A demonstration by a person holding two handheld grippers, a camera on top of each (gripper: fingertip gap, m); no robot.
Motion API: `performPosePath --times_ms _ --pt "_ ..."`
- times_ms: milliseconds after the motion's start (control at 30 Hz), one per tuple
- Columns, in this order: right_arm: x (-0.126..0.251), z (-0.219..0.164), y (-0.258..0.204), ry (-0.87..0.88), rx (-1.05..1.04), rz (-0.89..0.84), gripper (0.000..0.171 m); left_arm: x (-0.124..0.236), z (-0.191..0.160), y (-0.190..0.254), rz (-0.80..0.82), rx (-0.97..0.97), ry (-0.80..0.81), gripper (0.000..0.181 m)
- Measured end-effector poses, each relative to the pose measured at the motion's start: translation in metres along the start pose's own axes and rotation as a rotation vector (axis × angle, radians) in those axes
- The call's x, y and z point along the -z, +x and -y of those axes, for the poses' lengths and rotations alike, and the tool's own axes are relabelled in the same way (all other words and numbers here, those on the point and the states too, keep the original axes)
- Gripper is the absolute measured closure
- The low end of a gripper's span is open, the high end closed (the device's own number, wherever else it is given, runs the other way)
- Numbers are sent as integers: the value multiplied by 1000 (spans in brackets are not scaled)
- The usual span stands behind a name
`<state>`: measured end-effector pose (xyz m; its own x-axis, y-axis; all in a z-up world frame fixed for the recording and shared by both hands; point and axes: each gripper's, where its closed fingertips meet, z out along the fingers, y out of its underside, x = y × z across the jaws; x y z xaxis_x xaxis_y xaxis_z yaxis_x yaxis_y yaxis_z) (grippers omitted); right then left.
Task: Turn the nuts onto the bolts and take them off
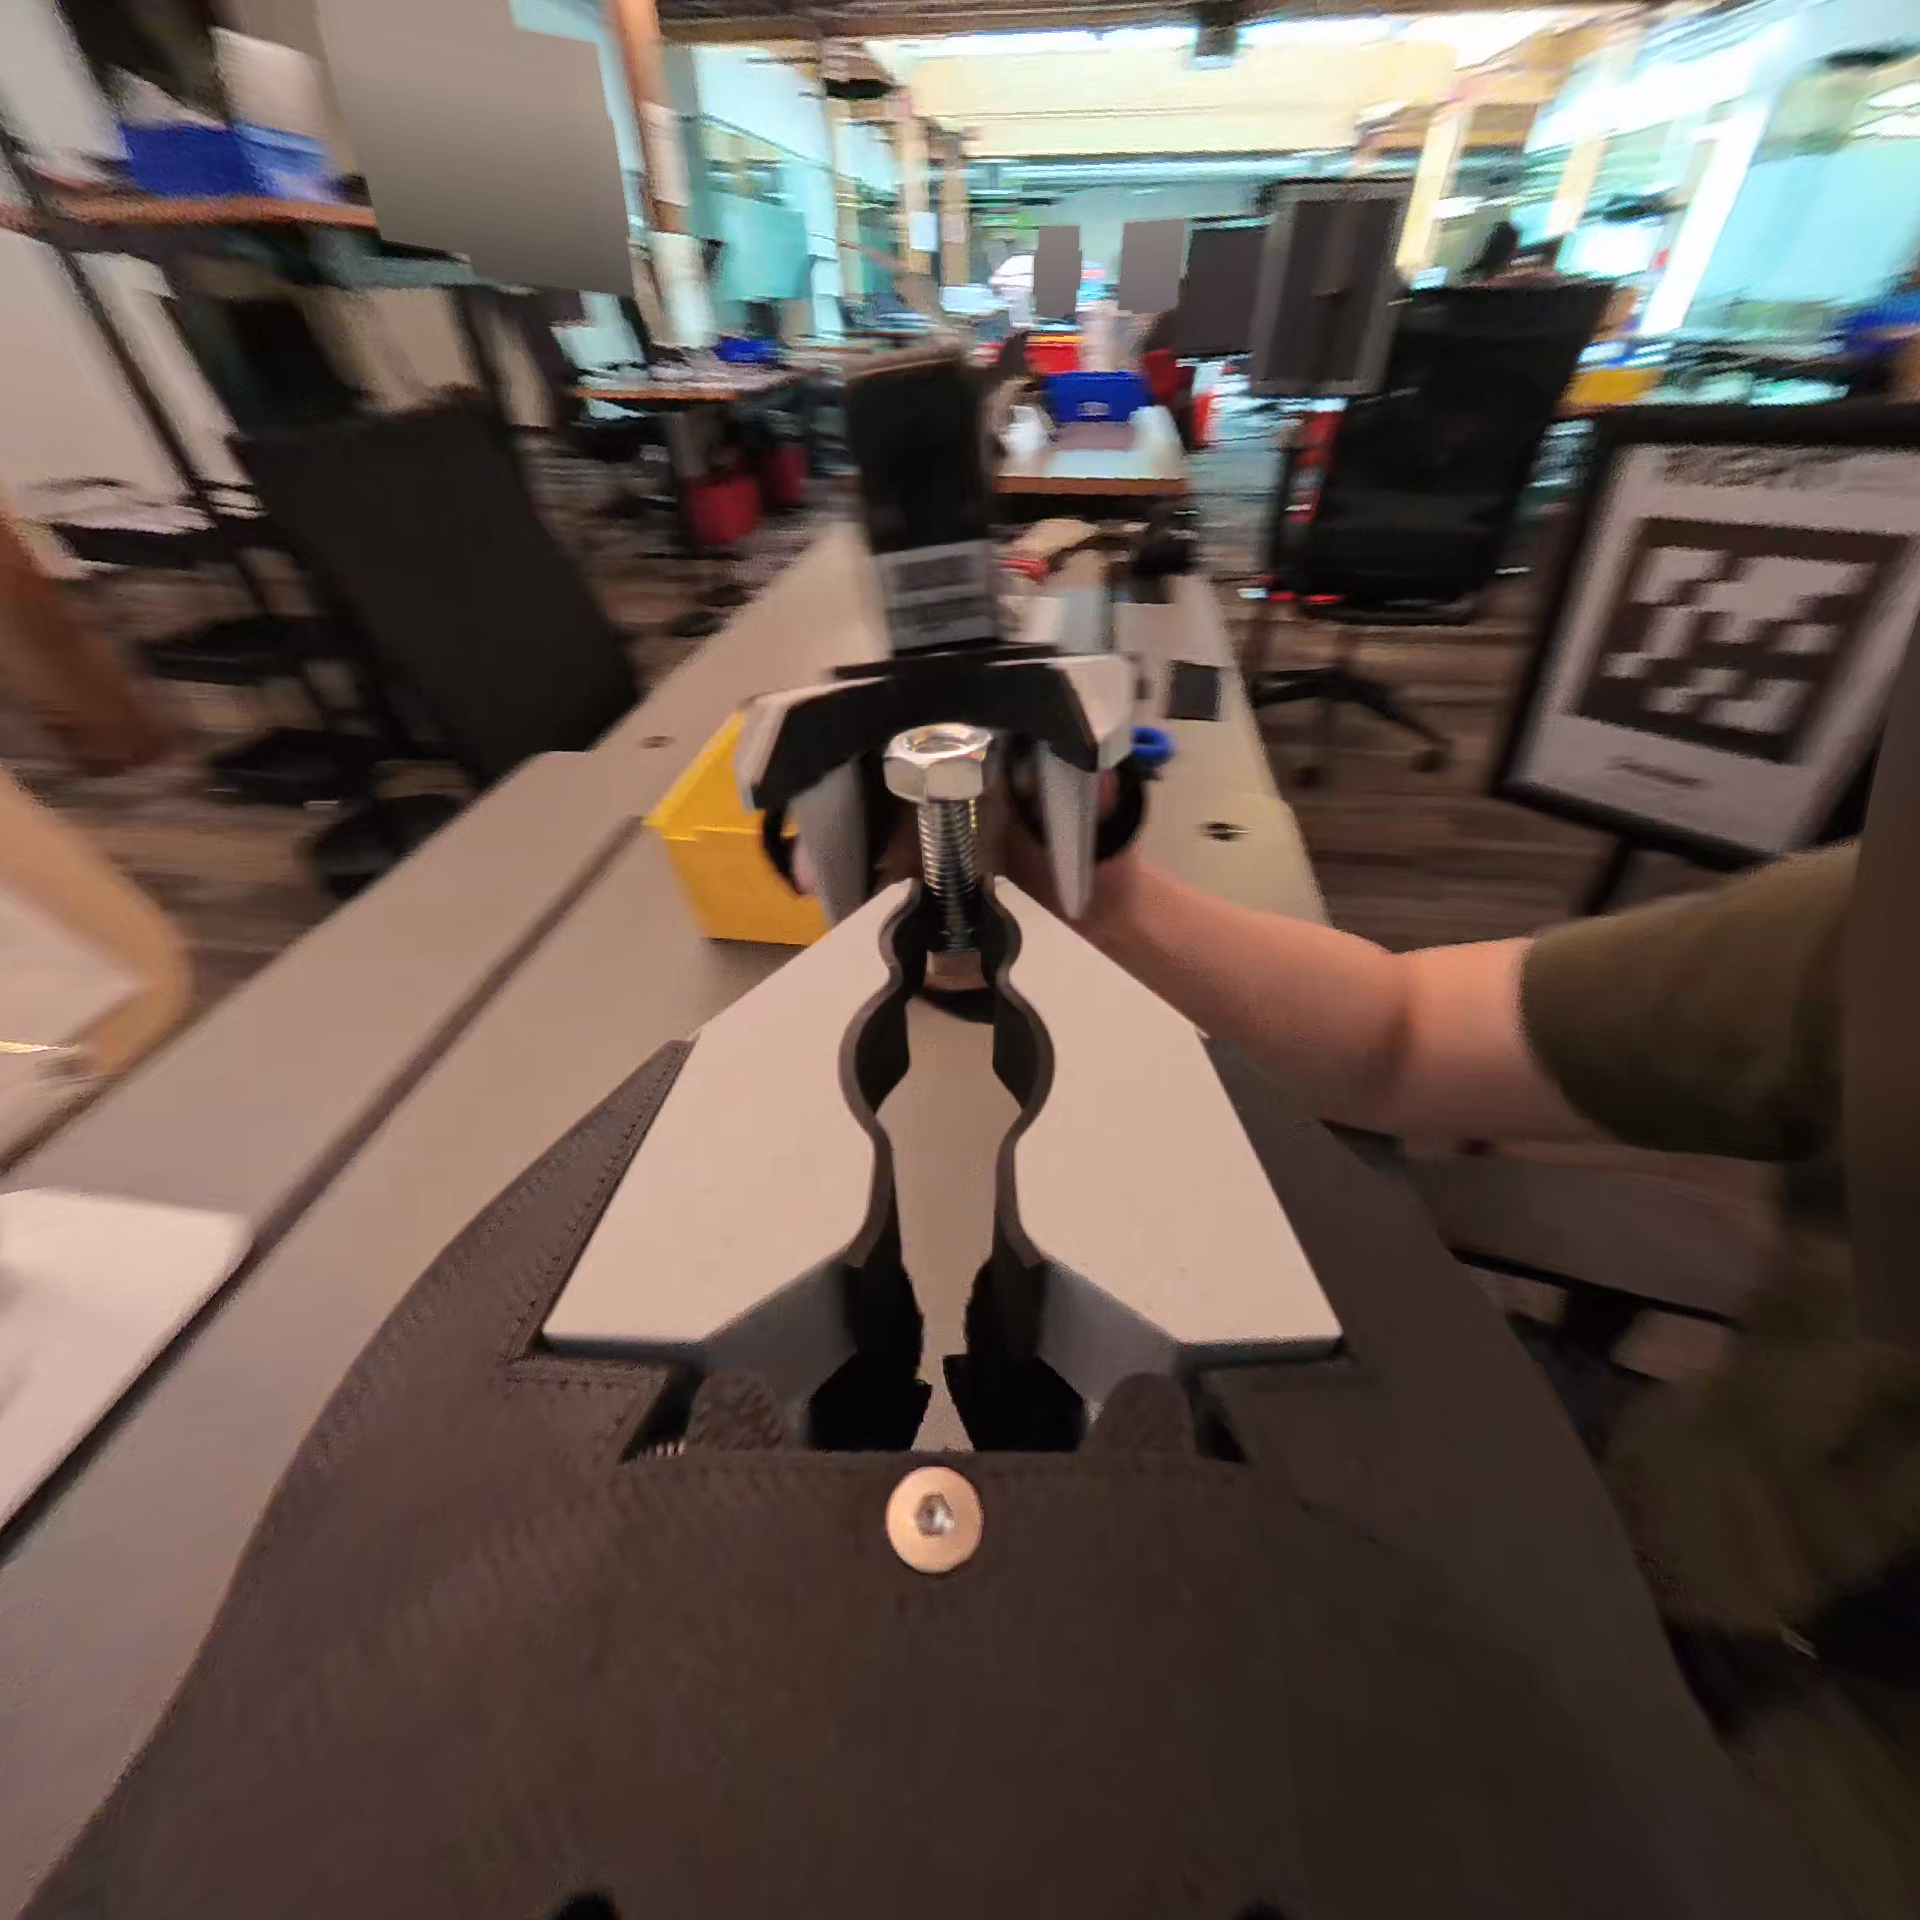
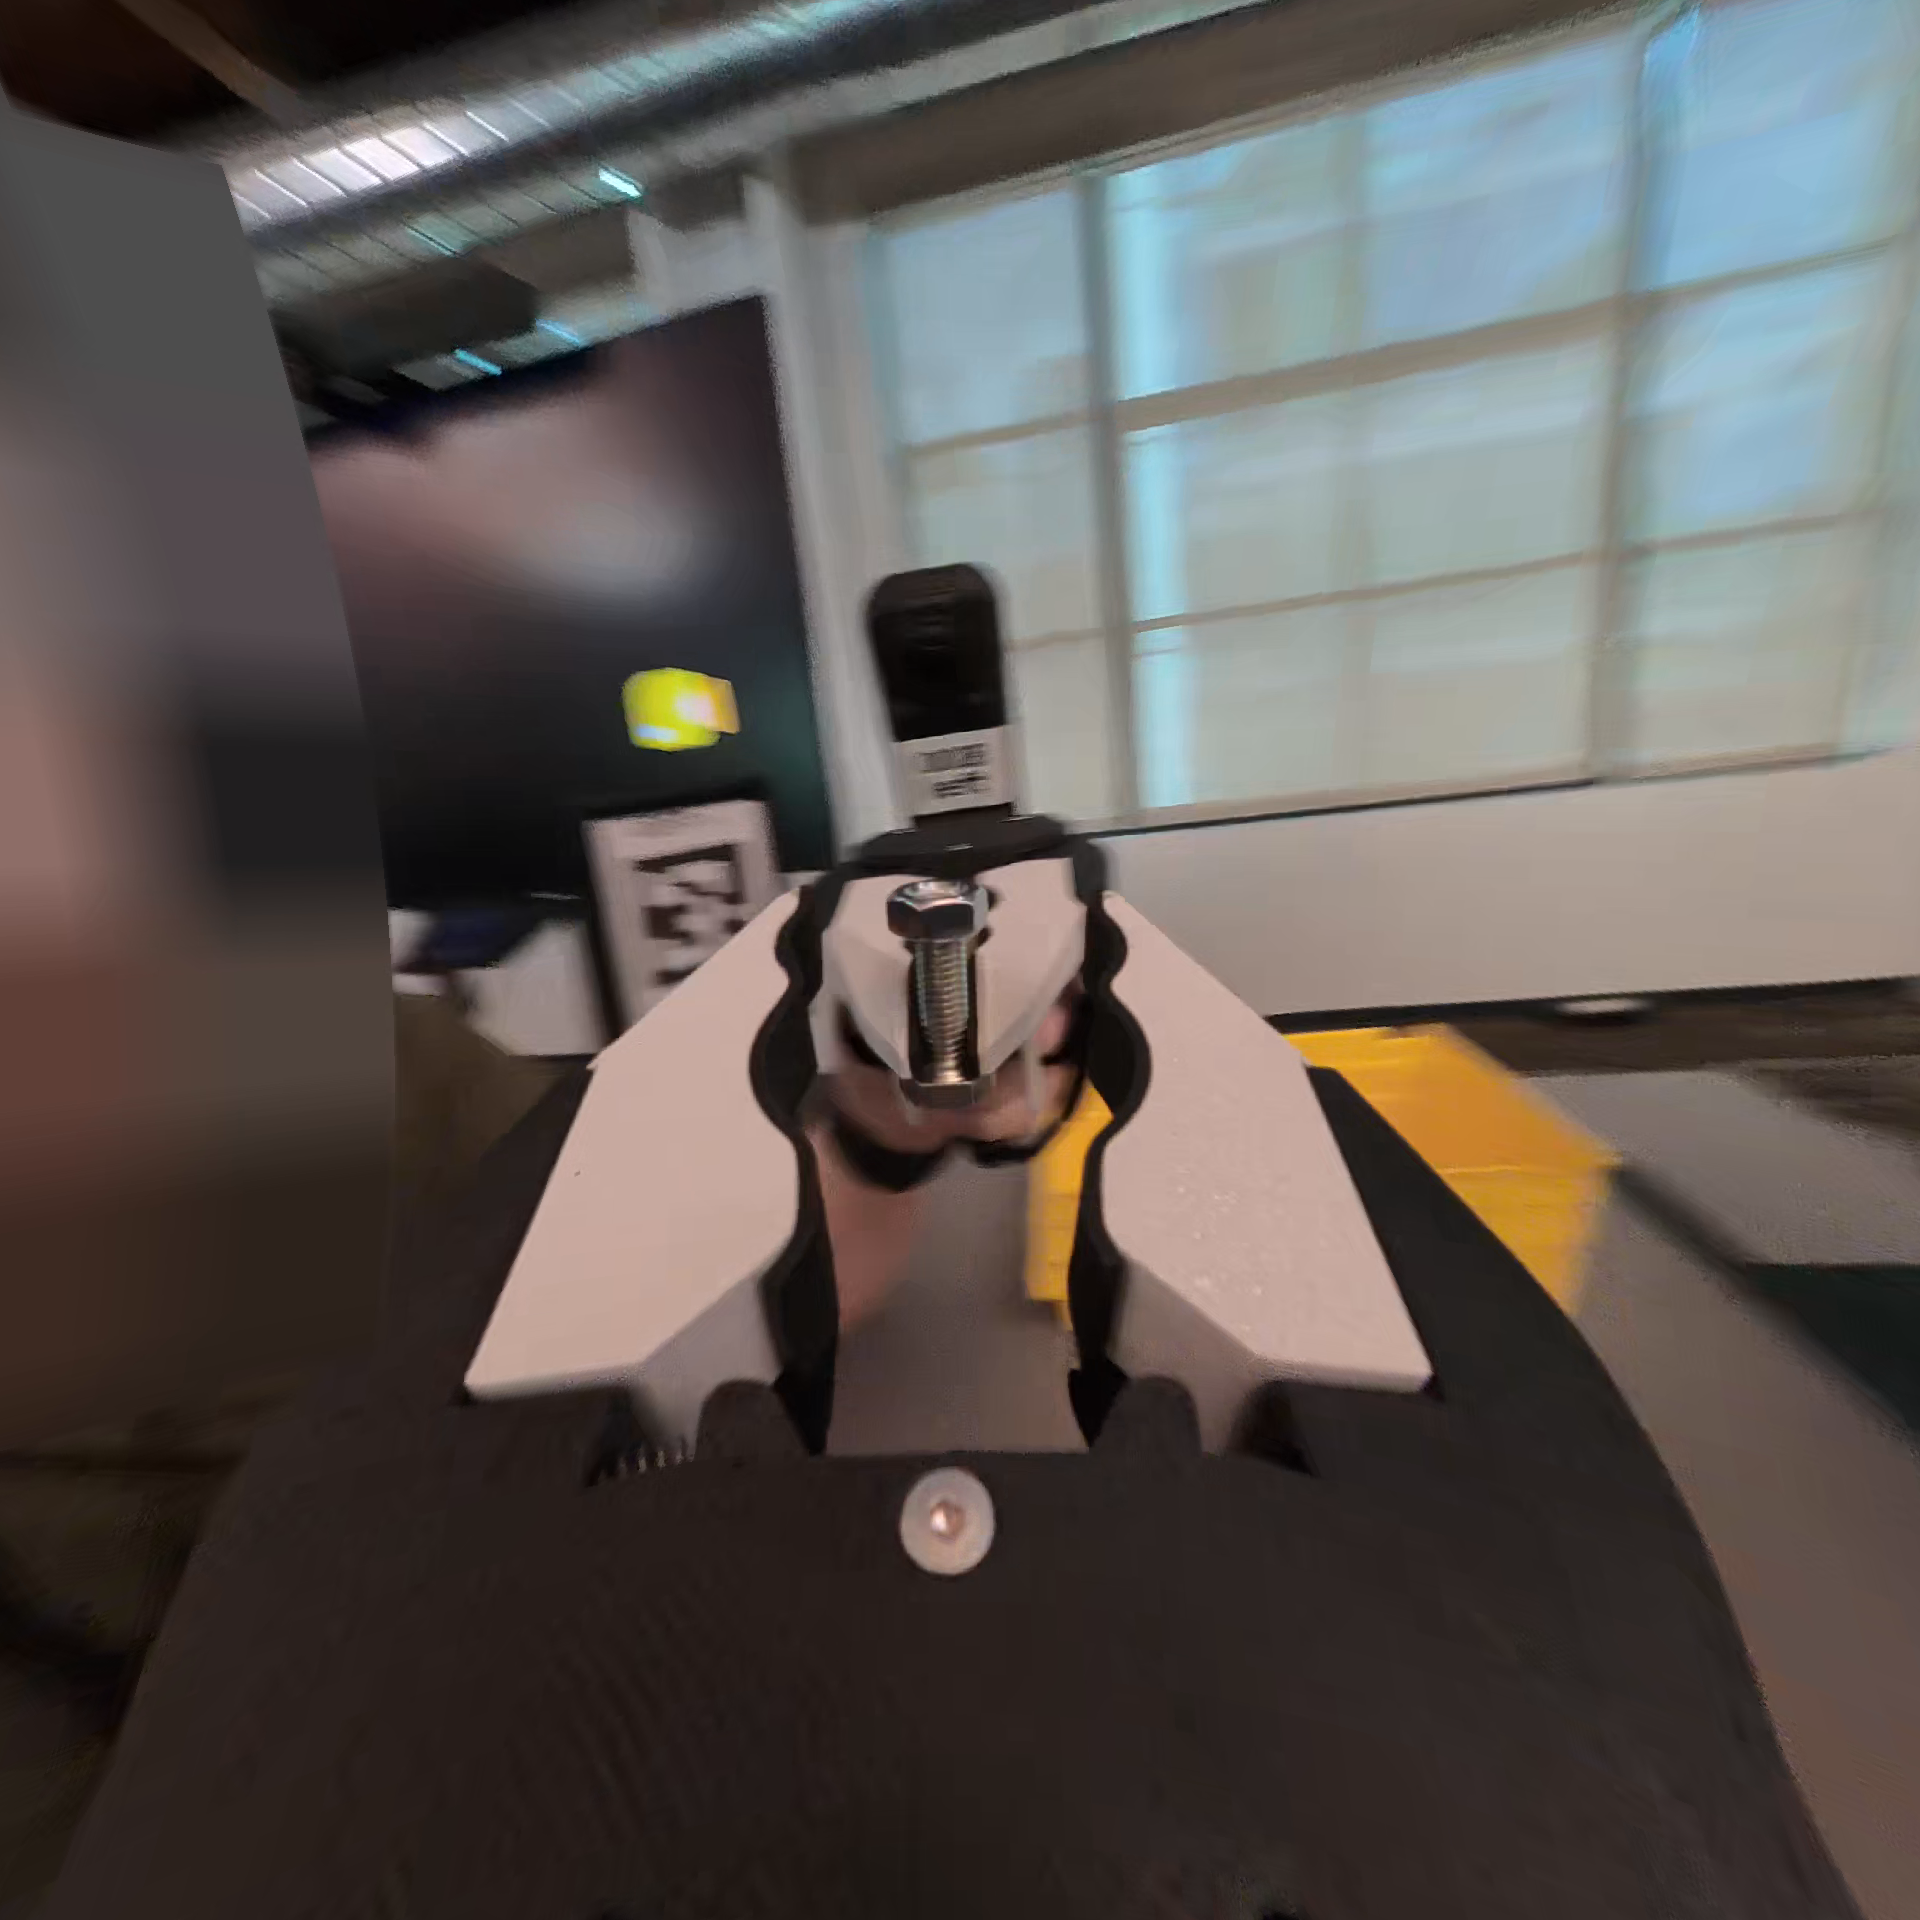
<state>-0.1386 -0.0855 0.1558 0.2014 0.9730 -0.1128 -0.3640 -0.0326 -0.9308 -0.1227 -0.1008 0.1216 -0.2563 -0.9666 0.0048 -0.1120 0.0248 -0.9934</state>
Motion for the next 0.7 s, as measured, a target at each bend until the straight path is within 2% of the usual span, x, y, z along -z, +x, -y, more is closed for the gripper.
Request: performPosePath --times_ms 100,133,233,333,400,467,533,633,700 --pt "4 12 26 -4 317 -379 125 4 4 -23 199 -82 11 174" --pt "4 14 27 -13 393 -452 127 5 4 -28 256 -109 12 174" --pt "-2 13 22 -45 491 -538 136 7 6 -37 372 -182 5 174" --pt "-5 9 20 -71 481 -548 152 5 6 -33 377 -202 -1 174" --pt "-4 9 19 -78 461 -532 154 3 6 -31 369 -203 -2 174" --pt "-5 8 13 -90 440 -451 154 2 7 -25 323 -200 3 174" --pt "-7 7 -2 -97 361 -286 154 1 7 -10 189 -164 14 174" --pt "-4 2 -45 -83 74 139 154 4 5 36 -198 -24 15 174" --pt "9 12 -83 6 -153 503 154 5 -2 58 -391 77 -28 174"
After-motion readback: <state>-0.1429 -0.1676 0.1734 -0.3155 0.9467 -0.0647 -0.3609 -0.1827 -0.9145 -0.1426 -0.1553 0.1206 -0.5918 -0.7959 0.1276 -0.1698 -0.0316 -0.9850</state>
